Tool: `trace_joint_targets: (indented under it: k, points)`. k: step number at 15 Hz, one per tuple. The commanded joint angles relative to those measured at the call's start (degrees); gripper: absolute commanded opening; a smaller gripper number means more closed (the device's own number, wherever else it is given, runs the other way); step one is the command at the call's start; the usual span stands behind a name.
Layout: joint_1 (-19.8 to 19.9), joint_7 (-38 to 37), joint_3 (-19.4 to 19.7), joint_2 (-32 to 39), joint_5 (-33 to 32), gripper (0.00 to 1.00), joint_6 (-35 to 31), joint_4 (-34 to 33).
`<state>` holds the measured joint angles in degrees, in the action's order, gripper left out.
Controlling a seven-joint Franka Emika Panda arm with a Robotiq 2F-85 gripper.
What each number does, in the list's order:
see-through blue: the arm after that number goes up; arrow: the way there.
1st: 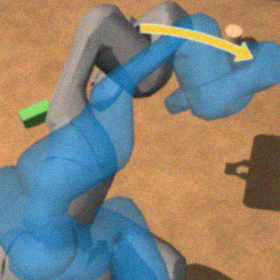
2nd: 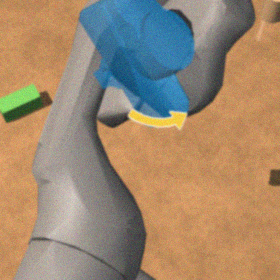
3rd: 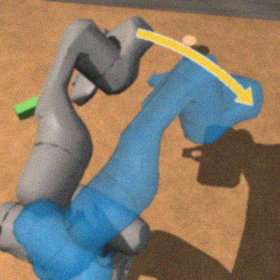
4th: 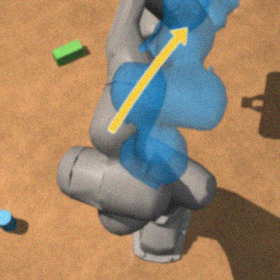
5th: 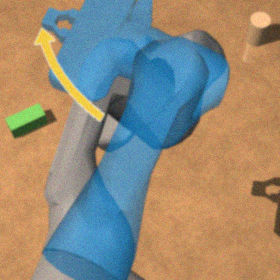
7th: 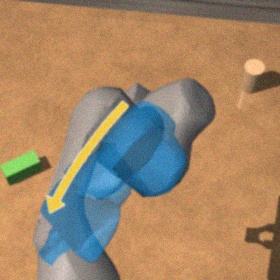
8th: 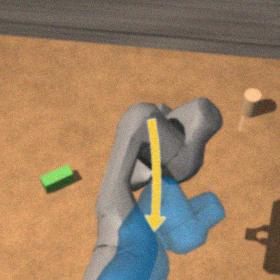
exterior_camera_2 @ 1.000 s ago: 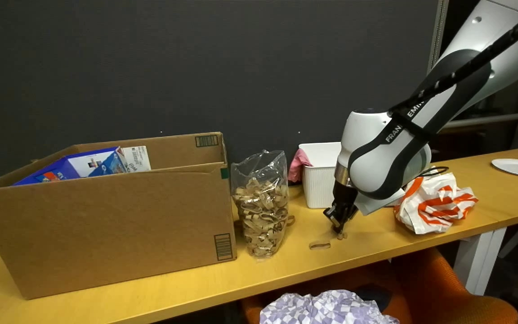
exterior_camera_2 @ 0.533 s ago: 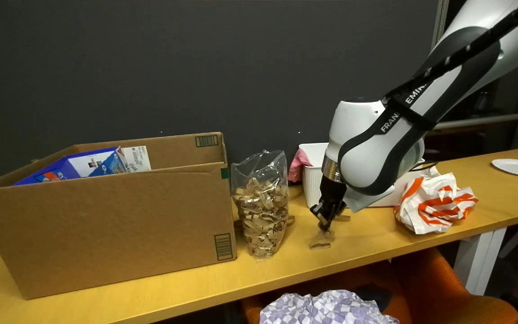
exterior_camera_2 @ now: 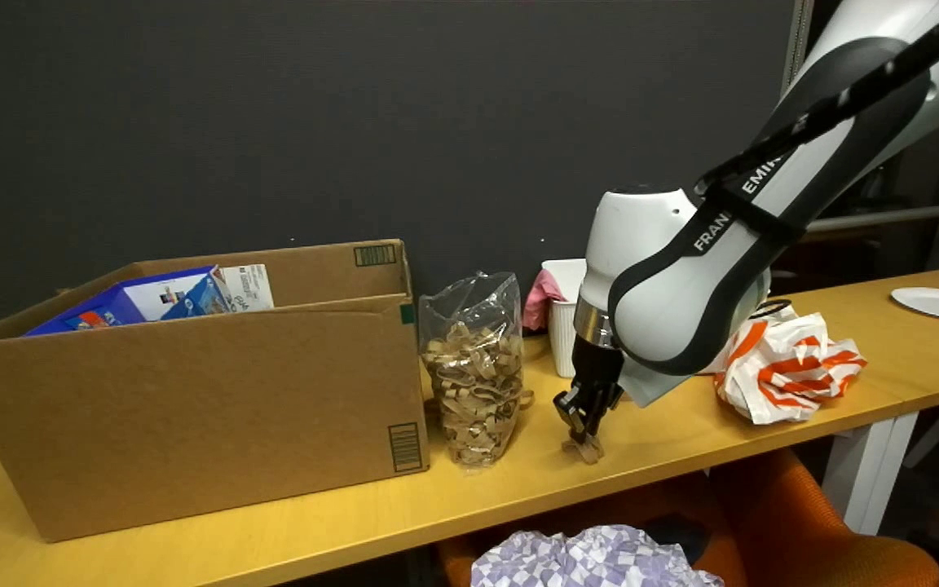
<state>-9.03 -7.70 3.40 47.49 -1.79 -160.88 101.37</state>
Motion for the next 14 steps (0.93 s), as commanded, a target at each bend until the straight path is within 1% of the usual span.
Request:
trace_joint_targets:
  k: [1,6,7,8,9,10,12,14]
  points:
    - [-0.39,-0.33,0.94,-0.76,-0.78,0.57,1.1,0.36]
    - [0.05,0.02,1.34,1.25,-0.82,0.93,1.55,-1.45]
    - [-0.02,-0.02,1.43,1.79,-0.87,0.99,1.66,-1.89]
    - [-0.08,-0.04,1.47,2.3,-0.89,1.0,1.72,-2.32]
    - [-0.15,0.04,1.48,2.72,-0.96,0.96,1.7,-2.68]
    - [-0.29,-0.03,1.61,3.05,-1.05,0.71,1.63,-2.94]
    - [-0.2,0.06,1.6,3.55,-1.03,0.7,1.7,-3.43]
    - [-0.15,0.05,1.62,3.84,-0.99,0.54,1.61,-3.68]
